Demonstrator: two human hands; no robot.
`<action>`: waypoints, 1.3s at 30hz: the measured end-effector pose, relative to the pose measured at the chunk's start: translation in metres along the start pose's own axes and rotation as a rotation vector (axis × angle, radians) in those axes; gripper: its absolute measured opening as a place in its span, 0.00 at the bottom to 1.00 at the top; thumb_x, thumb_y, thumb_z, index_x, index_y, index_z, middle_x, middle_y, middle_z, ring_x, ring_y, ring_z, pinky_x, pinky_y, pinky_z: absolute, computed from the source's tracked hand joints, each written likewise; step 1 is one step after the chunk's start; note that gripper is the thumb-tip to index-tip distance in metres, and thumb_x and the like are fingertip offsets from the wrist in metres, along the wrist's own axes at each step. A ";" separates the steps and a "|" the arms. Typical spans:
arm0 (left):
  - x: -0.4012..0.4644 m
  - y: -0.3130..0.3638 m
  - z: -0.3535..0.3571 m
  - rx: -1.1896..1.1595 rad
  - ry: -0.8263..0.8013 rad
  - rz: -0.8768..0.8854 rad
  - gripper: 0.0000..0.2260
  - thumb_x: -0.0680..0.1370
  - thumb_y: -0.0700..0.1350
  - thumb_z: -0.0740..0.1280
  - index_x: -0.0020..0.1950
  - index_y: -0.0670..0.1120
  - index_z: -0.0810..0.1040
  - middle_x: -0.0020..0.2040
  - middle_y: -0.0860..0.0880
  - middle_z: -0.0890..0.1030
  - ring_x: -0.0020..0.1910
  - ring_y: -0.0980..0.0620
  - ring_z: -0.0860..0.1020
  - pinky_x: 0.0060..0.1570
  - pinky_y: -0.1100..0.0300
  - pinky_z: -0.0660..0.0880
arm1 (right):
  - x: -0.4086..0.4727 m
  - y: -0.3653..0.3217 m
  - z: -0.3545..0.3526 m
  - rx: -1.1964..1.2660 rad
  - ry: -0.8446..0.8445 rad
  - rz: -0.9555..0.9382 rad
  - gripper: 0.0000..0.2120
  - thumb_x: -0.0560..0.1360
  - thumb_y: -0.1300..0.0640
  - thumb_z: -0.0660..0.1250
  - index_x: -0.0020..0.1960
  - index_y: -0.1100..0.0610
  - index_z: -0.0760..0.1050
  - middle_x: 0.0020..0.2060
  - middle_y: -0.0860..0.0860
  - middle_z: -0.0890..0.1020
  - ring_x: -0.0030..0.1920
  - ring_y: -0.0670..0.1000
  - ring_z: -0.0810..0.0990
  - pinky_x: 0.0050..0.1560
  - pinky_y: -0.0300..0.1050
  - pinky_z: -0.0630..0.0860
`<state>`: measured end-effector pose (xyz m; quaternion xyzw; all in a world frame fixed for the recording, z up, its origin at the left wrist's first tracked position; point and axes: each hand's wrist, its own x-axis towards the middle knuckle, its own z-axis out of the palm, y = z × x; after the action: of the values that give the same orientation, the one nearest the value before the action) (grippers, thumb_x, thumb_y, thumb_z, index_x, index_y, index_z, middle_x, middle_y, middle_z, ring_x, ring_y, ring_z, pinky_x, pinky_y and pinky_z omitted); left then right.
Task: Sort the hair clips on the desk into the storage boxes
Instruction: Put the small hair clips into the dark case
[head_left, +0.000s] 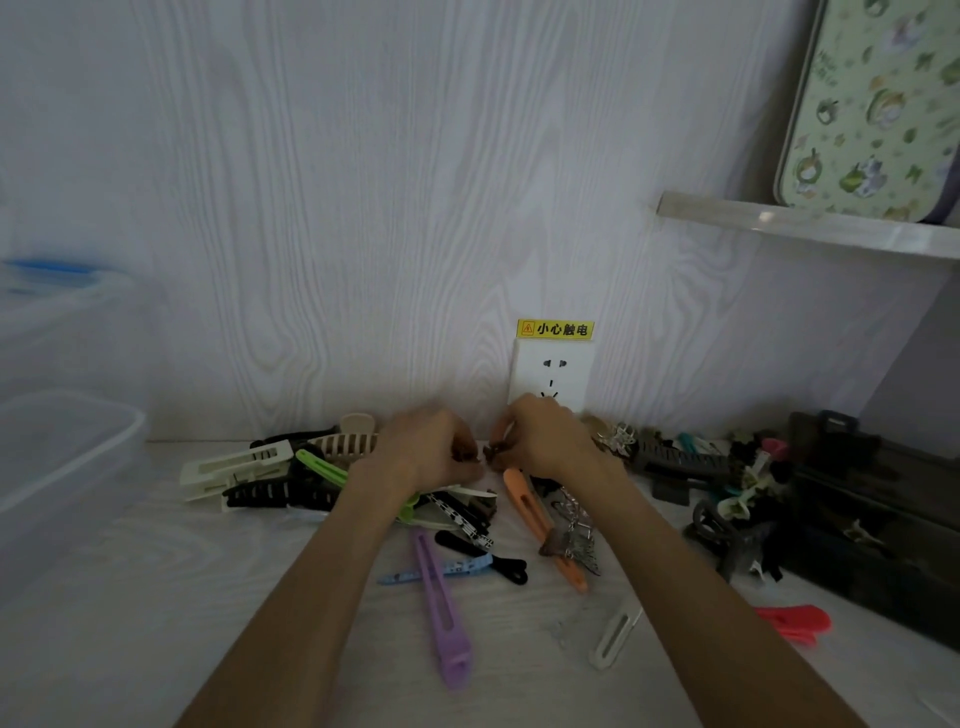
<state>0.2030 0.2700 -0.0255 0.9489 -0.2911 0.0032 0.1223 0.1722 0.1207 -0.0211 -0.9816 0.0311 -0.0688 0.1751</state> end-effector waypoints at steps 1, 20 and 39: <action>-0.001 0.001 -0.003 -0.001 0.002 0.009 0.15 0.73 0.56 0.68 0.56 0.53 0.80 0.56 0.52 0.81 0.53 0.51 0.79 0.45 0.61 0.71 | -0.005 0.001 -0.003 0.032 0.075 -0.019 0.06 0.68 0.56 0.73 0.45 0.53 0.80 0.46 0.51 0.84 0.47 0.51 0.82 0.45 0.42 0.76; -0.012 0.028 -0.016 -0.024 -0.358 -0.008 0.19 0.71 0.56 0.71 0.56 0.46 0.79 0.46 0.51 0.75 0.44 0.53 0.73 0.41 0.61 0.70 | -0.085 0.040 -0.014 0.901 0.504 0.064 0.07 0.69 0.63 0.72 0.46 0.56 0.80 0.40 0.54 0.84 0.42 0.51 0.83 0.41 0.44 0.81; -0.016 0.154 -0.013 -0.743 -0.022 0.178 0.17 0.80 0.53 0.58 0.62 0.44 0.71 0.44 0.51 0.77 0.39 0.55 0.73 0.37 0.61 0.68 | -0.161 0.135 -0.087 0.719 0.781 0.175 0.08 0.68 0.67 0.73 0.43 0.57 0.79 0.38 0.50 0.83 0.37 0.41 0.81 0.43 0.28 0.77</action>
<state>0.1055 0.1579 0.0210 0.8109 -0.3550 -0.1022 0.4538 -0.0051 -0.0213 -0.0070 -0.7549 0.1500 -0.4202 0.4807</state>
